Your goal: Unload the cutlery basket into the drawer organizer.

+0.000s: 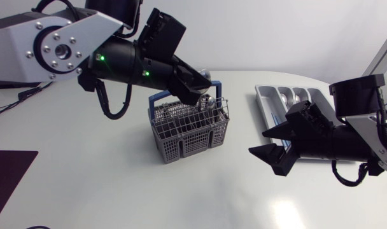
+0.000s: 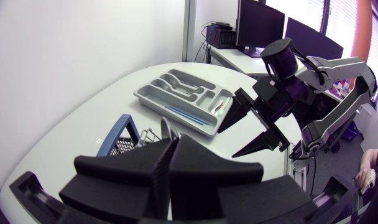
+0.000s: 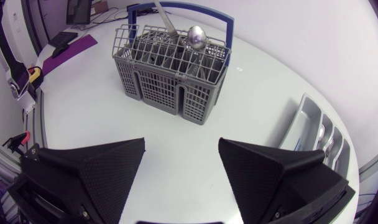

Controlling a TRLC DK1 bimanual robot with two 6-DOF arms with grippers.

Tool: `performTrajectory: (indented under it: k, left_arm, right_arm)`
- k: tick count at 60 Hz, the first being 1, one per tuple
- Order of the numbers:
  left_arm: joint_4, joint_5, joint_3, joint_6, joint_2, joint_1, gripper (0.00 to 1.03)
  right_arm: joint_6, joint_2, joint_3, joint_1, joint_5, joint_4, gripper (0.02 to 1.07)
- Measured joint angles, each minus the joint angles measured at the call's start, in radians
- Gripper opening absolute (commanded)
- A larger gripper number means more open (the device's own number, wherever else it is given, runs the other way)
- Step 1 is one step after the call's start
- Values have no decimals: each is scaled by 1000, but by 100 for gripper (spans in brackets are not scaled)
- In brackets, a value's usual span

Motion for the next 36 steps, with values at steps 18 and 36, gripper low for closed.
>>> performTrajectory:
  k: [18,36]
  left_arm:
    - [74,-129,-76,-8,-32,-70,12]
    - [117,-302,-124,-26,-59,-171,13]
  right_arm:
    - [0,0,0,17,15,0,88]
    - [2,0,-8,29,19,3,88]
